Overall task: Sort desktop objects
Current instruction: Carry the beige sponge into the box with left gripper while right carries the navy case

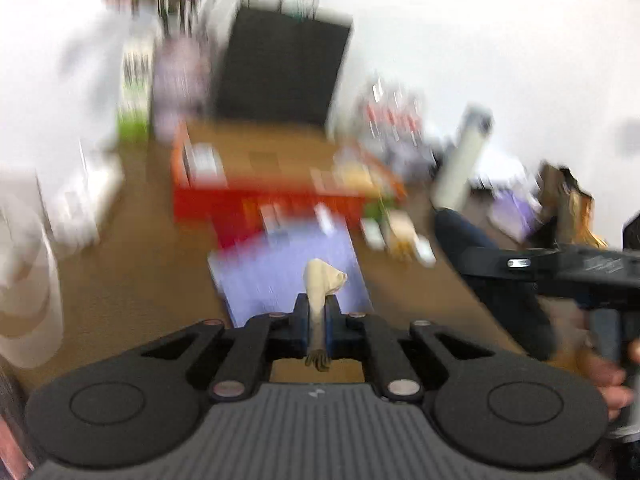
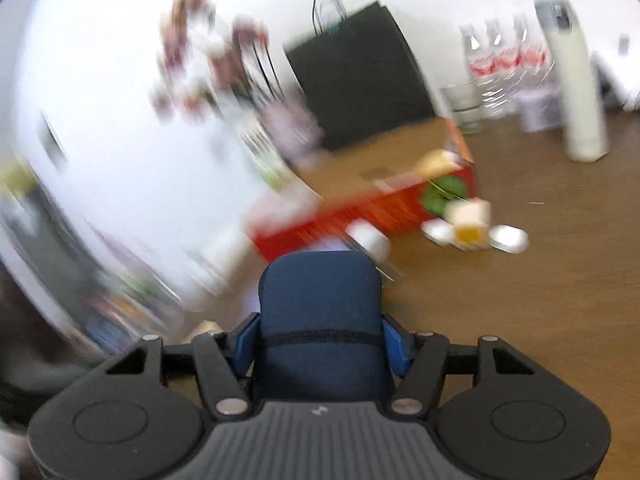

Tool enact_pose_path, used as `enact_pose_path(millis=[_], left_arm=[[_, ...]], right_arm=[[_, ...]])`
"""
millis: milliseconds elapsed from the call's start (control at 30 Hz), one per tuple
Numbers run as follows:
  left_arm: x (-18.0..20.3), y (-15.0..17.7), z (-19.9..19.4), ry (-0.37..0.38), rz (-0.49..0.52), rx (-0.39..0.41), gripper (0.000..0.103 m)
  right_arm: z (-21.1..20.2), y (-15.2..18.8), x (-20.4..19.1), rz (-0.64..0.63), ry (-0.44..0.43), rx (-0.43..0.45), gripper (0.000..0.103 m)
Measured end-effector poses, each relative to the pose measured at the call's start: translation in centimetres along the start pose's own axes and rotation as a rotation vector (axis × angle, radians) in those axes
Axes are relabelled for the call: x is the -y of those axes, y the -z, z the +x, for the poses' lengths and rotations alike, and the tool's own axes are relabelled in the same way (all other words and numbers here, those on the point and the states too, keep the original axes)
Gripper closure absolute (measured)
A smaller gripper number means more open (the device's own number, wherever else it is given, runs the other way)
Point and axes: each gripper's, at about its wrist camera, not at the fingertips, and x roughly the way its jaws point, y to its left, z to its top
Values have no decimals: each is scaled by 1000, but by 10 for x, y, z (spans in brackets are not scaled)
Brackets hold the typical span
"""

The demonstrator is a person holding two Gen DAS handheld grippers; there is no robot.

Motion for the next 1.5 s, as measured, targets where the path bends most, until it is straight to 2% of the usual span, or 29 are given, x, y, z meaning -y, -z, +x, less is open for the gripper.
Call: enact_pose_path(millis=[67,133,267,433,500,633,733,867,933,1000,1033,1100,1167,1200,1233,1300,1367,1500], left_arm=[[-7,-34,5,-31,23,58,95],[-16,-69,19,-39,18,62,95],[-38,-131,73,-35,-41,10,95],[-57,-187,165,-129,-26,-99,95],[-63,-199,199,-178,-17,-113,95],[-78,-206,261,-228,-32,-224,95],[-88,-200,301,-277,-31,-279,95],[-100,-183,337,-273,-43,-363,93],[-100,-176,341,-264,-20,-374,87],[-99,-173,342,-278,12,-371,84],[-100,-175,341,-285,14,-373,75],[-106,-182,337,-266,-25,-375,65],[-108,-194,329,-245,-51,-370,60],[-107,-202,324,-241,-48,-362,51],[-106,-208,317,-243,-43,-352,49],[-105,-220,300,-252,-45,-339,46],[-103,-228,280,-229,-70,-337,37],[-88,-220,238,-246,-38,-291,26]], right_arm=[[0,-29,13,98,-105,26,42],[4,-56,17,112,-131,62,42],[31,-105,19,69,-45,93,42],[97,-176,27,20,120,92,42],[135,-206,35,-10,169,57,42],[217,-244,53,-83,296,-32,42],[275,-246,68,-107,414,-80,42],[330,-222,85,-114,467,-178,42],[344,-208,84,-134,520,-250,41],[346,-205,77,-181,546,-260,38],[348,-206,75,-193,563,-271,37],[352,-210,75,-191,588,-317,37],[347,-220,74,-182,584,-317,37],[341,-226,72,-172,570,-312,36],[335,-234,70,-153,559,-302,36],[323,-247,58,-174,584,-279,36],[306,-256,44,-205,605,-258,35],[269,-250,27,-224,590,-224,24]])
